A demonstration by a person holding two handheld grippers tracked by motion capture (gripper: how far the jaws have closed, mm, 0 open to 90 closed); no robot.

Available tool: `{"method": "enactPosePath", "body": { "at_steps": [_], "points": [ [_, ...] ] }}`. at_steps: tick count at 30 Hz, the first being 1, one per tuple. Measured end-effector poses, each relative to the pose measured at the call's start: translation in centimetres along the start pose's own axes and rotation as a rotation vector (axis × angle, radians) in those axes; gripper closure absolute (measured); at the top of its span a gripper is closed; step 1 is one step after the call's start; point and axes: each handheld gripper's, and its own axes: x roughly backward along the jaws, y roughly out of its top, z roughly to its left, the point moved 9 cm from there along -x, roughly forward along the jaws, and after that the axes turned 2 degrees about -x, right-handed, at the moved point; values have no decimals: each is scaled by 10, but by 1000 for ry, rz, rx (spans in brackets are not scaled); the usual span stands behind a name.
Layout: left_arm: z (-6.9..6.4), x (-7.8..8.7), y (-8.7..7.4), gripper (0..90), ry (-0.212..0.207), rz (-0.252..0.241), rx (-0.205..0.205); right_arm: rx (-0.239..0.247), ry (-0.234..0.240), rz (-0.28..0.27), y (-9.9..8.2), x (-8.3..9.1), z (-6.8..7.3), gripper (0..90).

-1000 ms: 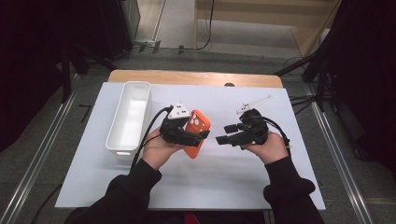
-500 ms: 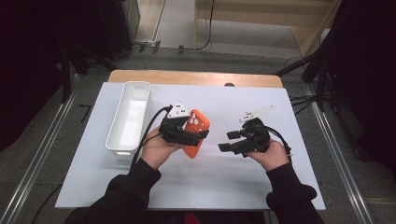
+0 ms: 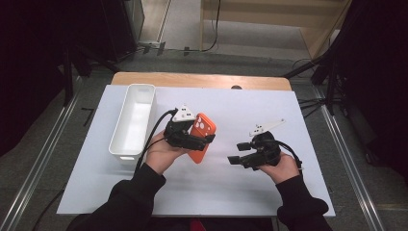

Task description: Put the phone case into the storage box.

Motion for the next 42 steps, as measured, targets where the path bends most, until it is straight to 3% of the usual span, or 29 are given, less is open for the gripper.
{"method": "enactPosePath", "body": {
  "at_steps": [8, 30, 42],
  "points": [
    [0, 1, 0, 158, -14, -4, 2, 28, -21, -38, -9, 0, -1, 252],
    [-2, 0, -1, 157, -43, 6, -8, 6, -52, -19, -49, -3, -4, 246],
    [-4, 2, 0, 157, -60, 7, -18, -16, -44, -42, -66, -1, -5, 244]
  ]
}}
